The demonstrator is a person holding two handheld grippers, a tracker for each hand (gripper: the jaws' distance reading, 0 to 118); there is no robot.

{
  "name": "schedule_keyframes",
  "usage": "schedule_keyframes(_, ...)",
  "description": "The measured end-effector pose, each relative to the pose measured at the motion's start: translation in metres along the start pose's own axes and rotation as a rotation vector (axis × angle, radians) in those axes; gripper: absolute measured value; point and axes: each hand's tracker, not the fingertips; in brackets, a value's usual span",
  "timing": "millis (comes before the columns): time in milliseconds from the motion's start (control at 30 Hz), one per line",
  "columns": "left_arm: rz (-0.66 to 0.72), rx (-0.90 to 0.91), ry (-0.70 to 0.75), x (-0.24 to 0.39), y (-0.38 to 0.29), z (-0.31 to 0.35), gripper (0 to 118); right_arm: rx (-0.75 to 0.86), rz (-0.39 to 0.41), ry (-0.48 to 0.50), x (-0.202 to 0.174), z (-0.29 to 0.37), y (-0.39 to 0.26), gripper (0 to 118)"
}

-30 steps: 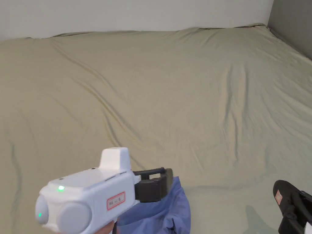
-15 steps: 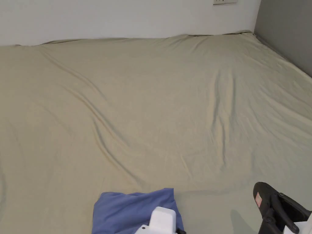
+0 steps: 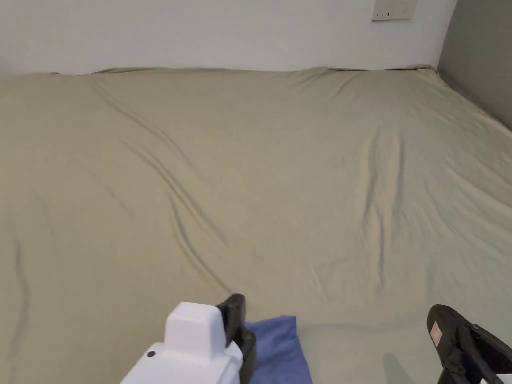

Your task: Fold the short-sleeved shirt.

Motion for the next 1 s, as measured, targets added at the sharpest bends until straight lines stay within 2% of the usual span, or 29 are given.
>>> schedule_keyframes(67, -0.014, 0.112, 0.150, -0.026, 0.013, 0.024, 0, 0.004, 0.012, 0.017, -0.008, -0.006, 0.001, 2)
schedule_keyframes(167, -0.050, 0.146, 0.319, -0.062, 0.015, 0.053, 0, 0.012, 0.036, 0.027, -0.023, -0.015, -0.003, 2)
schedule_keyframes(267, -0.004, 0.105, 0.378, -0.080, 0.005, 0.071, 0, 0.007, 0.093, 0.044, -0.042, -0.025, -0.004, 2)
schedule_keyframes(333, -0.008, 0.077, 0.413, -0.085, -0.001, 0.076, 0, -0.025, 0.152, 0.094, -0.056, -0.039, -0.001, 2)
schedule_keyframes(367, -0.002, 0.069, 0.417, -0.089, -0.002, 0.077, 0, -0.079, 0.167, 0.129, -0.062, -0.050, 0.002, 2)
schedule_keyframes(433, 0.024, 0.044, 0.417, -0.097, -0.002, 0.079, 0, -0.329, 0.191, 0.208, -0.076, -0.087, 0.008, 2)
schedule_keyframes(533, 0.074, -0.003, 0.401, -0.104, -0.004, 0.077, 0, -0.667, 0.148, 0.327, -0.085, -0.142, -0.008, 2)
schedule_keyframes(633, 0.127, -0.073, 0.374, -0.111, -0.011, 0.074, 0, -0.926, 0.144, 0.372, -0.091, -0.182, -0.037, 2)
schedule_keyframes(733, 0.183, -0.164, 0.317, -0.121, -0.019, 0.069, 0, -1.058, 0.229, 0.364, -0.099, -0.203, -0.060, 2)
schedule_keyframes(800, 0.272, -0.236, 0.218, -0.134, -0.022, 0.062, 0, -1.049, 0.243, 0.362, -0.103, -0.207, -0.064, 2)
schedule_keyframes(867, 0.392, -0.359, 0.073, -0.150, -0.021, 0.048, 0, -1.059, 0.246, 0.358, -0.105, -0.210, -0.061, 2)
schedule_keyframes(900, 0.440, -0.428, -0.041, -0.160, -0.020, 0.036, 1, -1.063, 0.256, 0.358, -0.107, -0.209, -0.060, 2)
schedule_keyframes(1000, 0.716, -0.765, -0.408, -0.188, -0.024, -0.012, 6, -1.063, 0.274, 0.364, -0.107, -0.210, -0.063, 2)
